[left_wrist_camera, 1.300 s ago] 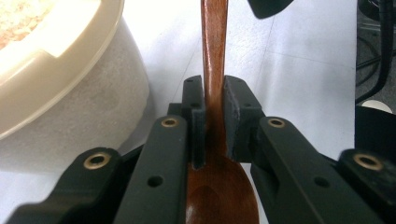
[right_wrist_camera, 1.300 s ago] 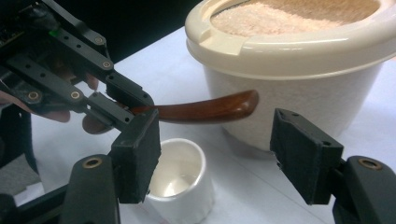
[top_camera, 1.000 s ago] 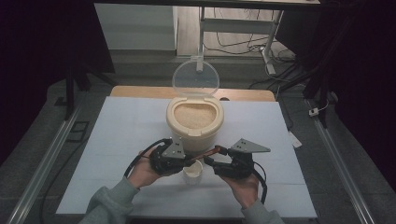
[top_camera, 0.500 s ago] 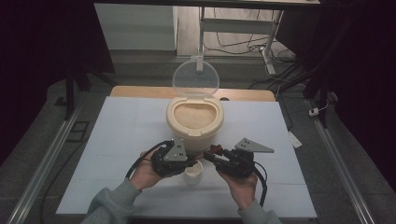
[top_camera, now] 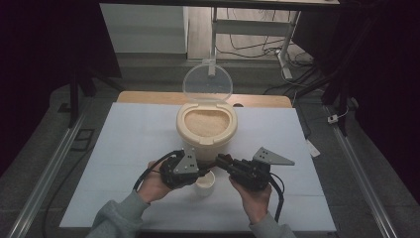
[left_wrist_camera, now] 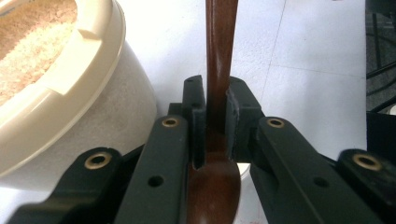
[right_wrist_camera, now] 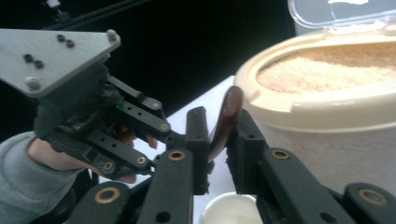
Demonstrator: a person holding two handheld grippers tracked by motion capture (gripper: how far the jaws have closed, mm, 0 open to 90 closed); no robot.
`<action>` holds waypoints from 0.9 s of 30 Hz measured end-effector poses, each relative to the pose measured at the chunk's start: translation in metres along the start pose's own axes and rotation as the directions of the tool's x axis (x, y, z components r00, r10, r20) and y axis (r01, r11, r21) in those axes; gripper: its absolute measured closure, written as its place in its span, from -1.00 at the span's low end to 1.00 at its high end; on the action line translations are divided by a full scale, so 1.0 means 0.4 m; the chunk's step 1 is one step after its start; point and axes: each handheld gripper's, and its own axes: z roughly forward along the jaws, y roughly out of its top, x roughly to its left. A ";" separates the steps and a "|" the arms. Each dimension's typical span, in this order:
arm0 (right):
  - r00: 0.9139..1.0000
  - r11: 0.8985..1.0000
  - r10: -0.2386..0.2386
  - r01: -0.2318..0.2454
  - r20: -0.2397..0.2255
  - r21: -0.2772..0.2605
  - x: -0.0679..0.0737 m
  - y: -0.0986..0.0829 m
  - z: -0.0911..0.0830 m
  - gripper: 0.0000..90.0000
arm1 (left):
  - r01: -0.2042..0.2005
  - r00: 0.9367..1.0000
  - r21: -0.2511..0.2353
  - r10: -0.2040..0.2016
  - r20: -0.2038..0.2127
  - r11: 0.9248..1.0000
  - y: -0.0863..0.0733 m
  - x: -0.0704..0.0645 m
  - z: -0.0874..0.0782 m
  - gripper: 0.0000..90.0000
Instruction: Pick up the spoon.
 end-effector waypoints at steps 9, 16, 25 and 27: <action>1.000 1.000 -0.007 0.006 -0.027 -0.029 -0.003 0.001 -0.005 0.85 | 0.025 1.000 -0.041 -0.025 0.003 0.999 0.000 0.001 -0.004 0.68; 0.999 0.997 -0.011 0.007 -0.051 -0.074 -0.007 0.010 -0.021 0.85 | 0.128 0.991 -0.122 -0.131 -0.019 0.984 -0.022 0.006 -0.048 -0.08; 0.999 0.992 -0.017 0.011 -0.043 -0.128 -0.024 0.034 -0.064 0.85 | 0.252 0.962 -0.140 -0.264 -0.071 0.958 -0.115 0.019 -0.114 -0.37; 0.999 0.990 -0.027 0.022 -0.035 -0.140 -0.026 0.043 -0.075 0.85 | 0.277 0.954 -0.136 -0.289 -0.077 0.951 -0.141 0.025 -0.121 -0.40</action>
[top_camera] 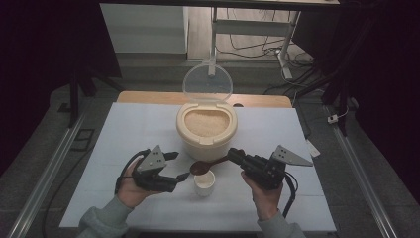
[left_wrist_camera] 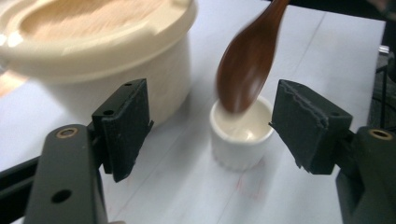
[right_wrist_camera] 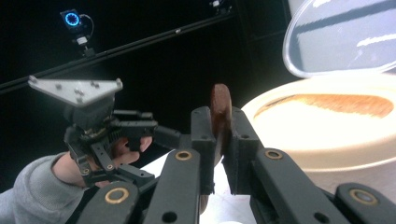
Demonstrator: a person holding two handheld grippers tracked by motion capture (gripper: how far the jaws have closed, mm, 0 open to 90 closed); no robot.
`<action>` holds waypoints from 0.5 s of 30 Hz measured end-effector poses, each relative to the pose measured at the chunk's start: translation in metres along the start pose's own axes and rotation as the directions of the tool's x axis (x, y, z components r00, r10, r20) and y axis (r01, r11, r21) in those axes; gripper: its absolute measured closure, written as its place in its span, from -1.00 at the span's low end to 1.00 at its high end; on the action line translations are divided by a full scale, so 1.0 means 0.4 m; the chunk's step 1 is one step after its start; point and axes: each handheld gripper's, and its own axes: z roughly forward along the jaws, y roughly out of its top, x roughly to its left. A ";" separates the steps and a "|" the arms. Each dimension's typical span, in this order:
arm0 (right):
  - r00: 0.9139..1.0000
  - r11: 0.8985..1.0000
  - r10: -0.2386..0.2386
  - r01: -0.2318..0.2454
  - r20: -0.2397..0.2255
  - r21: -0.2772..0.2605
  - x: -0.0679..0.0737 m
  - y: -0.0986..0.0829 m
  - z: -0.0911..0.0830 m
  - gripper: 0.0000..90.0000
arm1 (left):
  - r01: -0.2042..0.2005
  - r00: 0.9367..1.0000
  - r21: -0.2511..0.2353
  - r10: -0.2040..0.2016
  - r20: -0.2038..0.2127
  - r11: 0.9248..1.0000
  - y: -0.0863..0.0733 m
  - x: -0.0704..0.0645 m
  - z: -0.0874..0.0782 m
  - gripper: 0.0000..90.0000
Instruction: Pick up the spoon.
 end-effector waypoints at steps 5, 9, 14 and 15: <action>1.000 0.999 -0.026 0.026 0.016 -0.021 -0.006 0.021 -0.022 0.85 | 0.050 0.998 0.028 -0.049 -0.030 0.998 -0.065 0.029 -0.019 -0.42; 0.999 0.999 -0.034 0.035 0.019 -0.041 -0.011 0.034 -0.035 0.85 | 0.088 0.995 0.046 -0.085 -0.057 0.995 -0.121 0.051 -0.035 -0.43; 0.998 0.997 -0.052 0.054 0.033 -0.055 -0.011 0.049 -0.049 0.85 | 0.132 0.988 0.047 -0.127 -0.087 0.990 -0.175 0.074 -0.059 -0.45; 0.998 0.997 -0.055 0.057 0.038 -0.058 -0.011 0.051 -0.052 0.85 | 0.140 0.987 0.043 -0.136 -0.090 0.989 -0.183 0.077 -0.064 -0.45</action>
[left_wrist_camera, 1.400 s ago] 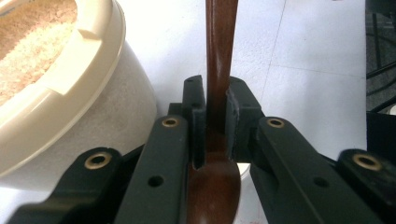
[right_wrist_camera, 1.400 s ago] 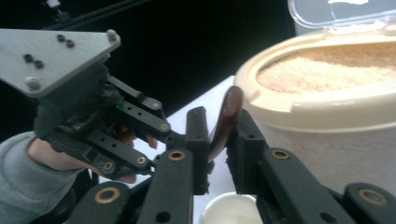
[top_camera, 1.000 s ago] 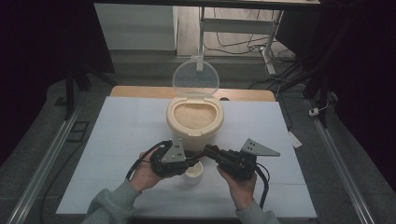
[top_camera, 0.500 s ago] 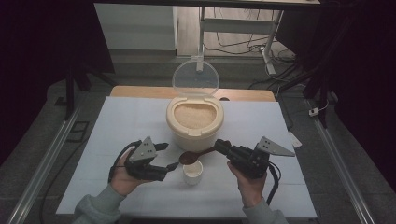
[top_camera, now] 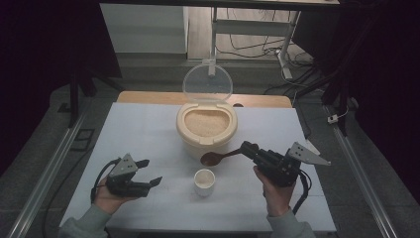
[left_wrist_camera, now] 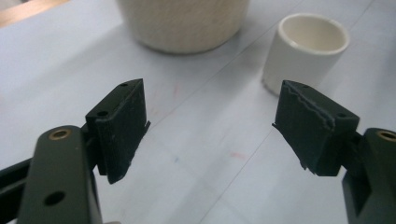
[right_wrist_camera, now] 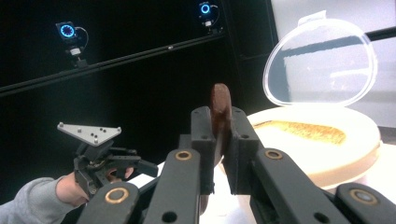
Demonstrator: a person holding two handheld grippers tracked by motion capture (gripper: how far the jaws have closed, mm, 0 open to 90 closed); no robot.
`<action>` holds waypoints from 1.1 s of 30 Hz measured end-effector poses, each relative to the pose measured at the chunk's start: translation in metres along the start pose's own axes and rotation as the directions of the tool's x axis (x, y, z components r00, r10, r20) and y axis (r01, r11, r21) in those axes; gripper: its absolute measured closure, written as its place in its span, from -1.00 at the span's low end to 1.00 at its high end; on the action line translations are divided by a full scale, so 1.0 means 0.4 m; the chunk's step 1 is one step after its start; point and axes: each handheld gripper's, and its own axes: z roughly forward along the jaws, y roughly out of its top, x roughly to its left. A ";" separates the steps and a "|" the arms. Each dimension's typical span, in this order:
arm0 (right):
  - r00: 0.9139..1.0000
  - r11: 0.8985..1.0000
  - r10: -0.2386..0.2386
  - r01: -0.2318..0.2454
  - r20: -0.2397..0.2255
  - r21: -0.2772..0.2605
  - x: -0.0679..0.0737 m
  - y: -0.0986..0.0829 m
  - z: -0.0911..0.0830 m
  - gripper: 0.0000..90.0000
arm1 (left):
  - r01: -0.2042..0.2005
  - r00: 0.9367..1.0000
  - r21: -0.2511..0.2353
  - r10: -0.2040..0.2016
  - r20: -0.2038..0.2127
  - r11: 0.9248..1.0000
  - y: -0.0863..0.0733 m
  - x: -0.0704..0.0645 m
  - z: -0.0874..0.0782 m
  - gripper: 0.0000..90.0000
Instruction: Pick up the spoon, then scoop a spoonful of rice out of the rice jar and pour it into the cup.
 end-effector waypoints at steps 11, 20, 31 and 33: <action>1.000 0.999 -0.017 0.018 0.023 -0.030 -0.011 0.018 -0.019 0.85 | 0.054 0.999 0.018 -0.054 0.001 0.998 -0.031 0.024 -0.002 -0.54; 0.999 0.998 -0.025 0.027 0.041 -0.055 -0.017 0.033 -0.023 0.85 | 0.071 0.997 0.045 -0.071 0.000 0.996 -0.033 0.028 0.009 -0.59; 0.996 0.992 -0.024 0.034 0.086 -0.125 -0.046 0.090 0.004 0.85 | 0.071 0.997 0.056 -0.072 0.008 0.996 -0.034 0.030 0.013 -0.60; 0.994 0.991 -0.025 0.038 0.104 -0.127 -0.057 0.102 0.016 0.85 | 0.070 0.997 0.058 -0.070 0.010 0.996 -0.034 0.030 0.014 -0.60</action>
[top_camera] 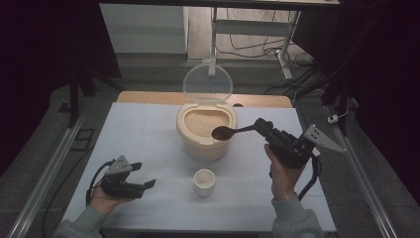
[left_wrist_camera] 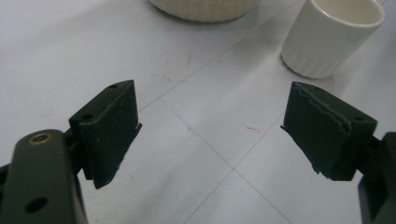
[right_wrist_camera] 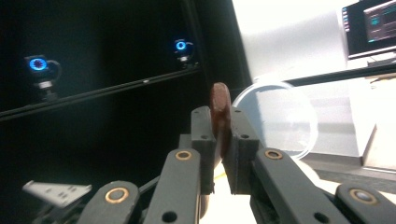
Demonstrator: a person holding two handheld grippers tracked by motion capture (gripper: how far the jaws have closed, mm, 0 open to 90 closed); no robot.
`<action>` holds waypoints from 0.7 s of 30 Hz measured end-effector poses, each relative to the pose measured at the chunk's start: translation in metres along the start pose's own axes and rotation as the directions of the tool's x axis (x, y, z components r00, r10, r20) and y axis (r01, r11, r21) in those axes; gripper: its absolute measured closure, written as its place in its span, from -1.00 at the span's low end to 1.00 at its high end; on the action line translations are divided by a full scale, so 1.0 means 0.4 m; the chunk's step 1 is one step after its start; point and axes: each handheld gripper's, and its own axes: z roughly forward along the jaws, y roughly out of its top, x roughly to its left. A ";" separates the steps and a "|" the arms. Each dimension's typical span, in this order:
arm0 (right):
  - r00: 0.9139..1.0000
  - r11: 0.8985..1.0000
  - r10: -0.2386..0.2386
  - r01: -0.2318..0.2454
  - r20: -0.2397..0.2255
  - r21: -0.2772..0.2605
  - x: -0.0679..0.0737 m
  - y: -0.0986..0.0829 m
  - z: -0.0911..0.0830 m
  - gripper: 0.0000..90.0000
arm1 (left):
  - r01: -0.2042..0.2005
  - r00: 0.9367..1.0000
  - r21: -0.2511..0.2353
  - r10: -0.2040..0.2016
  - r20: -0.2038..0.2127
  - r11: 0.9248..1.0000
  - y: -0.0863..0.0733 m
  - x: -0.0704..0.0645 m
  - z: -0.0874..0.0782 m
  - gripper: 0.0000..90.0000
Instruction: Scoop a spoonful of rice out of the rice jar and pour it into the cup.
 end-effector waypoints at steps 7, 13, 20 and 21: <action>0.998 1.000 -0.001 0.001 0.063 0.010 -0.033 0.008 0.061 0.85 | 0.009 1.000 0.009 -0.009 0.004 1.000 -0.004 0.005 0.003 -0.60; 0.993 0.999 -0.012 0.008 0.114 0.031 -0.056 0.004 0.106 0.85 | 0.009 1.000 0.009 -0.009 0.009 1.000 -0.004 0.004 0.003 -0.60; 0.980 0.993 -0.090 0.074 0.175 0.095 -0.063 -0.005 0.147 0.85 | 0.010 1.000 0.022 -0.010 0.013 1.000 -0.004 0.005 0.007 -0.61; 0.977 0.990 -0.105 0.087 0.183 0.108 -0.063 -0.009 0.153 0.85 | 0.012 1.000 0.022 -0.012 0.014 1.000 -0.005 0.005 0.008 -0.61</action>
